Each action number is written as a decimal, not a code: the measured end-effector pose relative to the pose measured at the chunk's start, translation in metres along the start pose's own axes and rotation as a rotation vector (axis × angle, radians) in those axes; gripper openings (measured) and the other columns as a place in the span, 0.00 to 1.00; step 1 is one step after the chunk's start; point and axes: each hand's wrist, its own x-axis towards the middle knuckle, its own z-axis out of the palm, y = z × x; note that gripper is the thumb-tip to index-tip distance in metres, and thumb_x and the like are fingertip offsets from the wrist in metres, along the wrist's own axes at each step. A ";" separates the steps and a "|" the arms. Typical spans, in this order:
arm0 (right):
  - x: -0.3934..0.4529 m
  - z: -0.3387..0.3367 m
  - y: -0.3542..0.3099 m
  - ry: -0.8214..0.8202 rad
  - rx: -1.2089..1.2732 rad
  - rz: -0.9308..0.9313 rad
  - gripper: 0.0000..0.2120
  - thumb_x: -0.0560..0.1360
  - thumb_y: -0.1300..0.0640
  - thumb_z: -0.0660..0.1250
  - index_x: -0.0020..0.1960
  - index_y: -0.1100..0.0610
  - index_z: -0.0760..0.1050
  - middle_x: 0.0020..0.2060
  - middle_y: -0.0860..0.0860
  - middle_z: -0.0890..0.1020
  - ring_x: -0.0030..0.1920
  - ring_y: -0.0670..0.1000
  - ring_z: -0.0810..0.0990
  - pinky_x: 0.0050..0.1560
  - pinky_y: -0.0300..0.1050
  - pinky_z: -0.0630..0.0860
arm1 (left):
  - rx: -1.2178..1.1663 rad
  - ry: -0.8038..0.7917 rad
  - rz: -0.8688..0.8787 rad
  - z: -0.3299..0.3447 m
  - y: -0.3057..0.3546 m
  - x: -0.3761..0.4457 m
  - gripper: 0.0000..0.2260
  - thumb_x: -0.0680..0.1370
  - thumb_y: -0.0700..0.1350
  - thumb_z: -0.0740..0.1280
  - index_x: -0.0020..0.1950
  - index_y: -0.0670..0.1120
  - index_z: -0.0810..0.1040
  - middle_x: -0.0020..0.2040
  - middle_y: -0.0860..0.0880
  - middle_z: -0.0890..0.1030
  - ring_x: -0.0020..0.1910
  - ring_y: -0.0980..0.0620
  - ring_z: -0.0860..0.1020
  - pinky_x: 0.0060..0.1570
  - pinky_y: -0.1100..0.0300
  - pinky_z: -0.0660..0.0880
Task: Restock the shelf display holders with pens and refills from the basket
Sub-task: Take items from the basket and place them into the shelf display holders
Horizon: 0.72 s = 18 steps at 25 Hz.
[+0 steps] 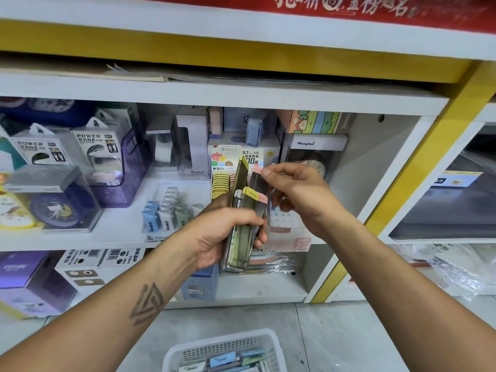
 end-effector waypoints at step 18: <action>-0.002 0.030 -0.015 0.107 -0.006 -0.034 0.05 0.72 0.63 0.71 0.43 0.57 0.85 0.37 0.53 0.87 0.37 0.47 0.83 0.41 0.45 0.80 | 0.292 0.088 -0.069 -0.007 0.001 -0.010 0.26 0.61 0.26 0.70 0.56 0.44 0.73 0.36 0.41 0.79 0.29 0.44 0.77 0.31 0.53 0.75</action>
